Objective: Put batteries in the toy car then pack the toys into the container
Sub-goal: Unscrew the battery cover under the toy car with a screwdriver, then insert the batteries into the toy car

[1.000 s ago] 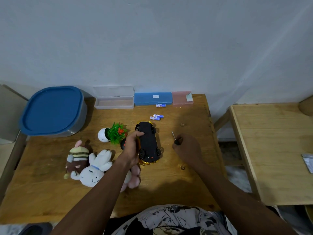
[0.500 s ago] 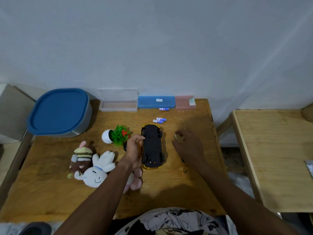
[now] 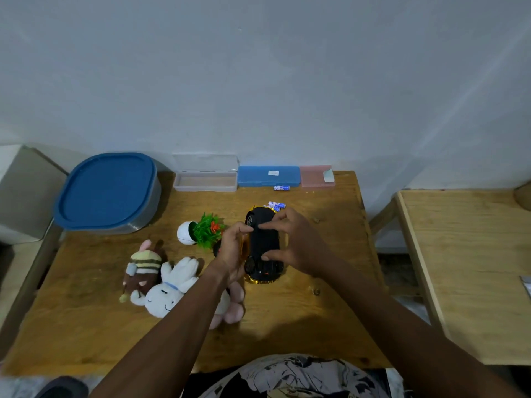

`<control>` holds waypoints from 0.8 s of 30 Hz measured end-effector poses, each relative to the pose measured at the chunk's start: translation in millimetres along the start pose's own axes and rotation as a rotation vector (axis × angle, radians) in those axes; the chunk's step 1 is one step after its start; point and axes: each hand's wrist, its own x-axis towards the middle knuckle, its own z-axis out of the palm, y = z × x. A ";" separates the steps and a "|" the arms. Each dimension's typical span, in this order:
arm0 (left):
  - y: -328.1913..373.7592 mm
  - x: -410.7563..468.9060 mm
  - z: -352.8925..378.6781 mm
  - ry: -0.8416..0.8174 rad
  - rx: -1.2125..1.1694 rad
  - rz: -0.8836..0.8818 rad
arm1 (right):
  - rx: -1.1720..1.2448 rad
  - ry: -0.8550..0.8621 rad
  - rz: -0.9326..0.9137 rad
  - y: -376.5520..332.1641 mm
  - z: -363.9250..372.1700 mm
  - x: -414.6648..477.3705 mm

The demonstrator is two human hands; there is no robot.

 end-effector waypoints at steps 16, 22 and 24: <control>16.4 4.2 -27.5 0.045 -0.070 0.038 | 0.208 0.180 0.269 7.8 -22.7 22.0; 18.9 3.8 -36.7 0.083 -0.076 0.054 | 0.041 -0.166 0.429 23.1 -5.5 43.0; 17.5 3.4 -37.4 0.097 -0.105 0.034 | 0.055 -0.182 0.438 25.3 9.4 45.7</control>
